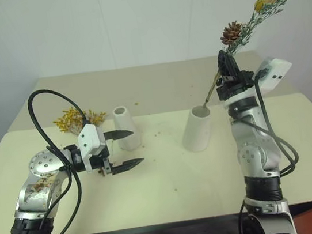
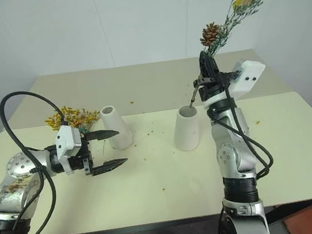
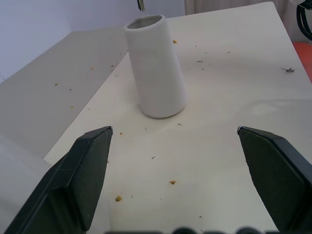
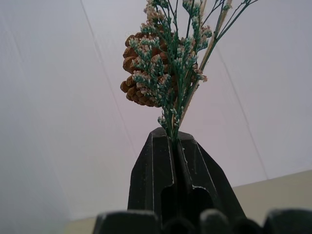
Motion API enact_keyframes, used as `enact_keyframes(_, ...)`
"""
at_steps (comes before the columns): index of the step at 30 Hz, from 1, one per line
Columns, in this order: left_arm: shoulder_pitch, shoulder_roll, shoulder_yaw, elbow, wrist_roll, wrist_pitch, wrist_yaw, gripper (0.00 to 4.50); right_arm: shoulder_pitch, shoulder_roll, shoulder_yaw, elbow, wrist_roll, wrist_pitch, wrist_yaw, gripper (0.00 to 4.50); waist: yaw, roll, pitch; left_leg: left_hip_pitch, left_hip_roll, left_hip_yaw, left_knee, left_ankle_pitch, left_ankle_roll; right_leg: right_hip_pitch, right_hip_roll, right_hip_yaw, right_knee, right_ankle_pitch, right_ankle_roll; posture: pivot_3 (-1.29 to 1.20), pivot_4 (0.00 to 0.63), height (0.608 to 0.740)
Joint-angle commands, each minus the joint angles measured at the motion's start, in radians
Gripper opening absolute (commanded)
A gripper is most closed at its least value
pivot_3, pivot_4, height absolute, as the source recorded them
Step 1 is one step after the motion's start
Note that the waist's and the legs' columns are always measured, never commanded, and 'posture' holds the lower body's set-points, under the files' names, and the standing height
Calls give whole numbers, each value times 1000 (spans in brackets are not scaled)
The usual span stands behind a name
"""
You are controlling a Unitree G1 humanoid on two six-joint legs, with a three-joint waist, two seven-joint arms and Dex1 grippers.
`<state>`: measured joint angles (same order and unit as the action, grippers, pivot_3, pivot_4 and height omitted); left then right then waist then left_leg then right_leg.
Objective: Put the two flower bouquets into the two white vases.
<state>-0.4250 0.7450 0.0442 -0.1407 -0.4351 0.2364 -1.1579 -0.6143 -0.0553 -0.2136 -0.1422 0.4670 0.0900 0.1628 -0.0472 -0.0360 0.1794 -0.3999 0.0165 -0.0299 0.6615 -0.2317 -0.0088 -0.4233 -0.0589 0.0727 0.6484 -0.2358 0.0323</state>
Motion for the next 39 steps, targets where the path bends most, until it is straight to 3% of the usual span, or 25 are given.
enact_keyframes(1,3,17,38,-29,-15,0,12,4500,28,2,34,5,-42,-42,18,41,-1,0,0,0,0,0,0,0,0,0,0,0,0,0,0,0,150,740)
enact_keyframes(18,-9,17,36,-22,-17,-3,6,4500,137,39,151,93,-208,-231,54,41,0,0,0,0,0,0,0,0,0,0,0,0,0,0,0,0,150,740)
enact_keyframes(19,-8,18,37,-21,-16,-5,6,4500,140,38,148,93,-208,-233,55,566,0,0,0,0,0,0,0,0,0,0,0,0,0,0,0,0,150,740)
enact_keyframes(22,-6,21,40,-21,-15,-6,6,4500,149,29,137,75,-200,-235,61,1390,0,0,0,0,0,0,0,0,0,0,0,0,0,0,0,0,150,740)
enact_keyframes(30,-8,18,40,-12,-8,-15,9,4500,203,-8,145,-5,-211,-208,52,4287,0,0,0,0,0,0,0,0,0,0,0,0,0,0,0,0,150,740)
enact_keyframes(39,-8,15,40,5,-7,-27,8,4500,332,-65,131,-147,-221,-144,32,4427,2,0,0,0,0,0,0,0,0,0,0,0,0,0,0,0,150,740)
